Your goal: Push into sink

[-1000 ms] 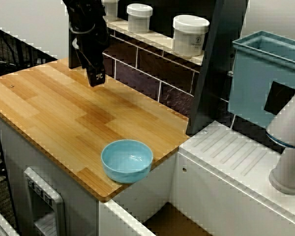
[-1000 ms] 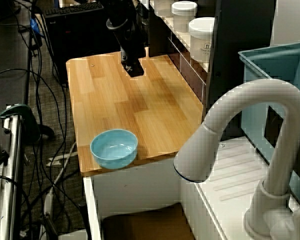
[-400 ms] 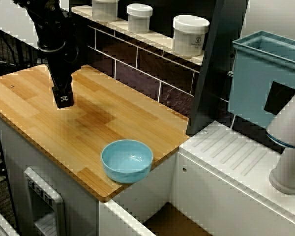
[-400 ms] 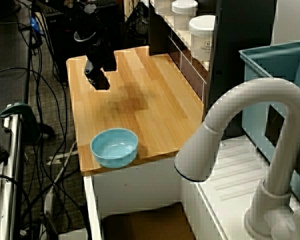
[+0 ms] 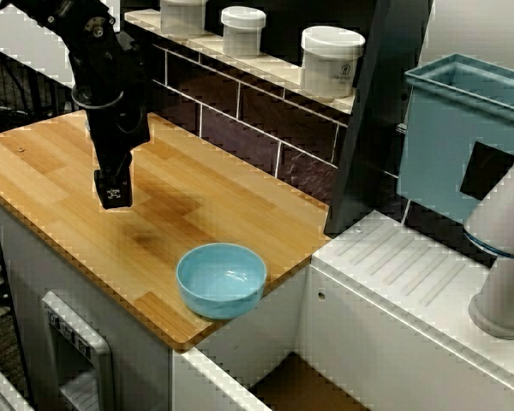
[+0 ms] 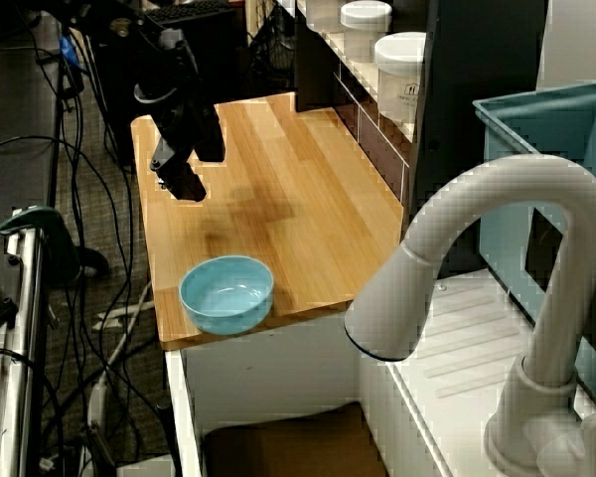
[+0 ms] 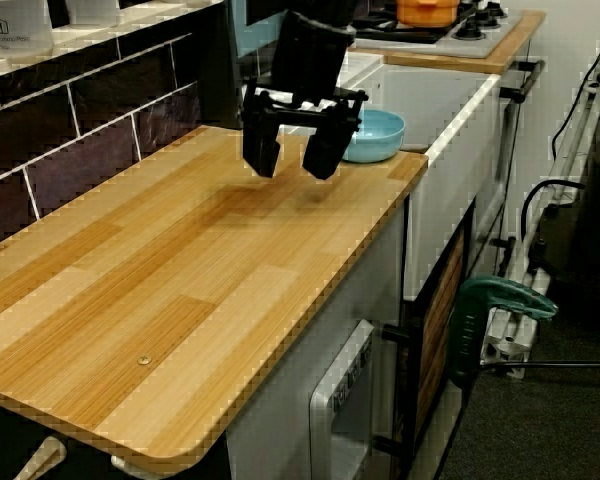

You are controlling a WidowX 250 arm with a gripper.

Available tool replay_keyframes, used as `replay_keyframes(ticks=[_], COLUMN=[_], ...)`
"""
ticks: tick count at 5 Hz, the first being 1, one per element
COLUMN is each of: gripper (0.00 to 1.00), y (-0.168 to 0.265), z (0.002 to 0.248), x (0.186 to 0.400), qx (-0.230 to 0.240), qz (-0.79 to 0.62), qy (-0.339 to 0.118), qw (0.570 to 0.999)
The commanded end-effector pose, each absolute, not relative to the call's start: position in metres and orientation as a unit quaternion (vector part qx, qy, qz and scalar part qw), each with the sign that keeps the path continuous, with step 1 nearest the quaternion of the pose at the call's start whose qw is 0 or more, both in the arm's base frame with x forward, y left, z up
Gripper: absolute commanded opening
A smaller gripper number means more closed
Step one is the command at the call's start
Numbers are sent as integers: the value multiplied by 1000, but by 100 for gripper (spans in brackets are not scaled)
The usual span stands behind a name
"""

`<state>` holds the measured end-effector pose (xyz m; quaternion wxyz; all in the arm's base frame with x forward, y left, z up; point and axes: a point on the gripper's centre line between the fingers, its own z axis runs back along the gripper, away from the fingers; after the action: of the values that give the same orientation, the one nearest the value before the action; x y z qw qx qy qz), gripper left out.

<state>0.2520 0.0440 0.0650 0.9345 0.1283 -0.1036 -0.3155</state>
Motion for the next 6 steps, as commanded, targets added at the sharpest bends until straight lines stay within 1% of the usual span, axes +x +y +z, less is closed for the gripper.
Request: replay_keyframes(ticks=[1,2,3,4,5,6], gripper=[100,100,100,100,100,100], y=[11,1,-6,-14,-27,-31], z=[81,78,75,69,71,73], x=[249,254,256,252,238,234], qx=[155,174,181,190,209,214], qz=[-255,-204,-193,-211,-248,-269], qy=[-76,-48,-51,-63,-85,-89], qw=[951,962,963,957,942,935])
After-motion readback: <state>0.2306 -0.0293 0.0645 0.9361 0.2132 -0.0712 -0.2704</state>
